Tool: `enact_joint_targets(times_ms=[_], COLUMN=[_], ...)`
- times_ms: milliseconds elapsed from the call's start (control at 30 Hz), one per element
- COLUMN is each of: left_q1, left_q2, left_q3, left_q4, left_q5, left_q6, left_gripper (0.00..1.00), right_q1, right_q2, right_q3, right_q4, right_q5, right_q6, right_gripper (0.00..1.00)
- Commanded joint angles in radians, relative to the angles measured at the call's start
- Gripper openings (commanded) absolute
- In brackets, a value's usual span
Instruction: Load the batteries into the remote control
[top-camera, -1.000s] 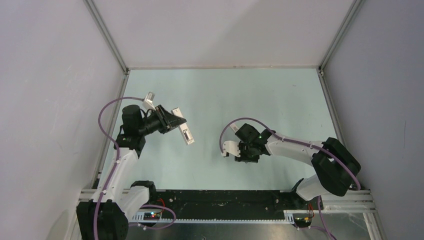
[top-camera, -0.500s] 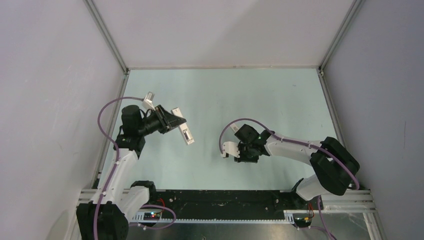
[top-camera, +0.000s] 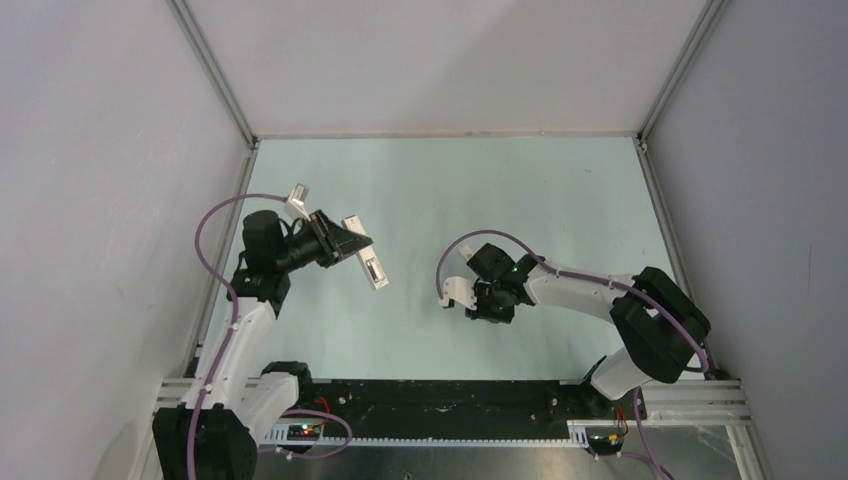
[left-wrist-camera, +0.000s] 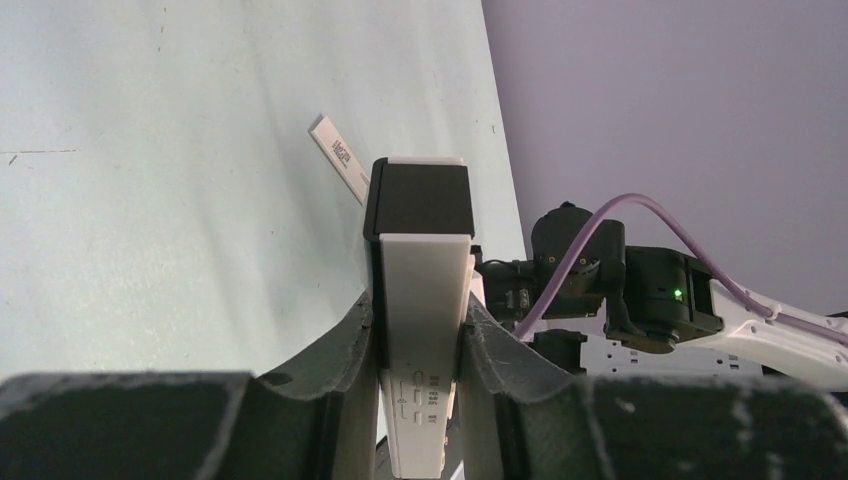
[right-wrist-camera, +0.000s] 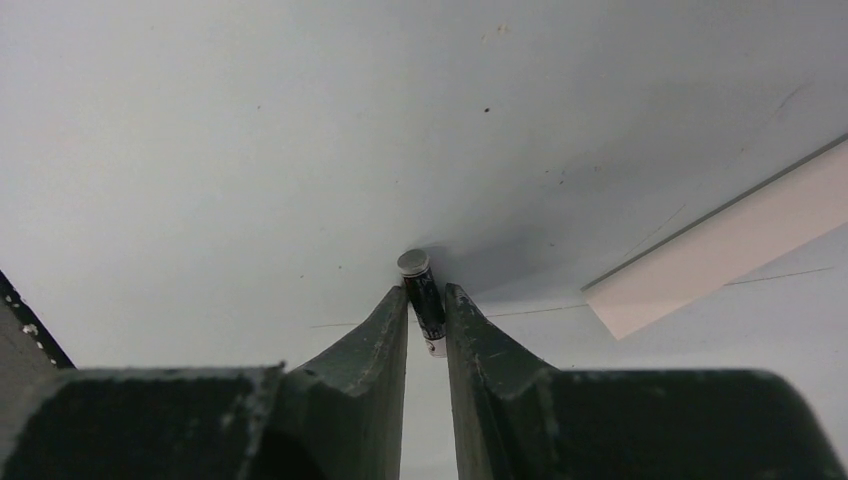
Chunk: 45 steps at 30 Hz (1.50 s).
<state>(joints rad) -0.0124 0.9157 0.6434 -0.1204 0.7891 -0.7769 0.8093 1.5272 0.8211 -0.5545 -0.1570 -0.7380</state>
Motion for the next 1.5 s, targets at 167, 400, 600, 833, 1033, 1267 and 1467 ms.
enact_joint_targets(times_ms=[167, 400, 600, 833, 1033, 1267, 1467], left_q1=[0.009, 0.036, 0.037, -0.064, -0.251, -0.397, -0.480], left_q2=[-0.025, -0.028, -0.019, 0.026, 0.136, 0.307, 0.407], left_q3=[0.031, 0.022, -0.020, -0.077, -0.055, -0.008, 0.019], left_q4=[0.024, 0.024, 0.059, 0.153, 0.296, 0.522, 0.598], left_q5=[0.022, 0.024, 0.063, 0.111, 0.078, 0.027, 0.009], left_q6=[0.008, 0.008, -0.048, -0.111, -0.154, -0.311, -0.363], left_gripper=[0.01, 0.01, 0.02, 0.03, 0.02, 0.00, 0.00], right_q1=[-0.029, -0.040, -0.081, -0.129, -0.103, -0.052, -0.049], right_q2=[0.112, 0.100, -0.046, -0.233, -0.313, -0.381, -0.379], right_q3=[0.066, 0.124, 0.160, 0.164, 0.173, 0.174, 0.174], right_q4=[-0.031, -0.070, -0.047, 0.001, 0.004, 0.029, -0.001], right_q5=[-0.013, -0.043, -0.252, -0.357, -0.361, -0.346, -0.339], right_q6=[0.119, 0.239, 0.468, 0.859, 1.229, 1.598, 1.688], right_gripper=[0.03, 0.00, 0.00, 0.00, 0.00, 0.00, 0.00])
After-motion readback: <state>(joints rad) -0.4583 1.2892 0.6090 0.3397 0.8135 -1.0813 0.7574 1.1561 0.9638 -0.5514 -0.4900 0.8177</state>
